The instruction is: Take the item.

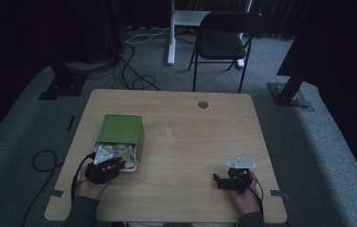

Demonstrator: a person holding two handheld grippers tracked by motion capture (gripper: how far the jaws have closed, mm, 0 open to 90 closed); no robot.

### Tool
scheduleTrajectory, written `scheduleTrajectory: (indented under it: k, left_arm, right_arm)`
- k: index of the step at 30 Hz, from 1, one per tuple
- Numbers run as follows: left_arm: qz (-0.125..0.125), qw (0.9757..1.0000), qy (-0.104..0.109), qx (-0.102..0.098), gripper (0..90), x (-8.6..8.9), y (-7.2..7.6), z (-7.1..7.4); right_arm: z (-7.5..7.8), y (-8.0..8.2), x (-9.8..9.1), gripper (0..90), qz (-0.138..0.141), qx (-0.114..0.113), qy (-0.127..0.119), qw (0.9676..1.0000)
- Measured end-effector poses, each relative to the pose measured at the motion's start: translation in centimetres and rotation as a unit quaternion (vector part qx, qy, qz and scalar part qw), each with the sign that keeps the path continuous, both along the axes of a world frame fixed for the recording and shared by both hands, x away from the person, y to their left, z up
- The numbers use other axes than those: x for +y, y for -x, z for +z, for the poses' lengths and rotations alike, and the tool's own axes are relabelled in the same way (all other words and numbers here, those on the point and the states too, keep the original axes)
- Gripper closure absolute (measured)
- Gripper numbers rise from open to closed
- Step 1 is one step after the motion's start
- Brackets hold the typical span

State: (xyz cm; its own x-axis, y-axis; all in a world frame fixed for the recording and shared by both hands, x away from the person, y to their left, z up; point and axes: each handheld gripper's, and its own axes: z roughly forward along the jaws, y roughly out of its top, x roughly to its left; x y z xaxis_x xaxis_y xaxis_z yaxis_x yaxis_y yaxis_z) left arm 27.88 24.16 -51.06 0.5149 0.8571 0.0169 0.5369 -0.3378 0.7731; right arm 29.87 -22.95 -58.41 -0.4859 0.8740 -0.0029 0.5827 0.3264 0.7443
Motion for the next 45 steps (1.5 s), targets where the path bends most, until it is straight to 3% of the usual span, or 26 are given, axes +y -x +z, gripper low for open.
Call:
scheduleTrajectory:
  k: [10, 26, 36, 38, 45]
  left_arm:
    - [0.007, 0.9997, -0.02, 0.006, 65.6, 0.7, 0.1, -0.5]
    - [-0.008, 0.9997, -0.021, 0.008, 59.4, -1.1, -1.4, -0.7]
    - [-0.009, 0.9992, -0.037, 0.008, 56.1, -2.2, -2.4, -0.9]
    - [-0.007, 0.9991, -0.04, 0.009, 57.0, -2.2, -2.5, -1.0]
    - [-0.004, 0.9987, -0.052, 0.001, 74.6, -2.1, -2.1, -0.8]
  right_arm:
    - [0.0, 0.0, 0.0, 11.5, 0.0, 0.0, 0.0, 1.0]
    - [0.0, 0.0, 0.0, 11.5, 0.0, 0.0, 0.0, 1.0]
    - [0.0, 0.0, 0.0, 11.5, 0.0, 0.0, 0.0, 1.0]
    - [0.0, 0.0, 0.0, 11.5, 0.0, 0.0, 0.0, 1.0]
    - [0.0, 0.0, 0.0, 11.5, 0.0, 0.0, 0.0, 1.0]
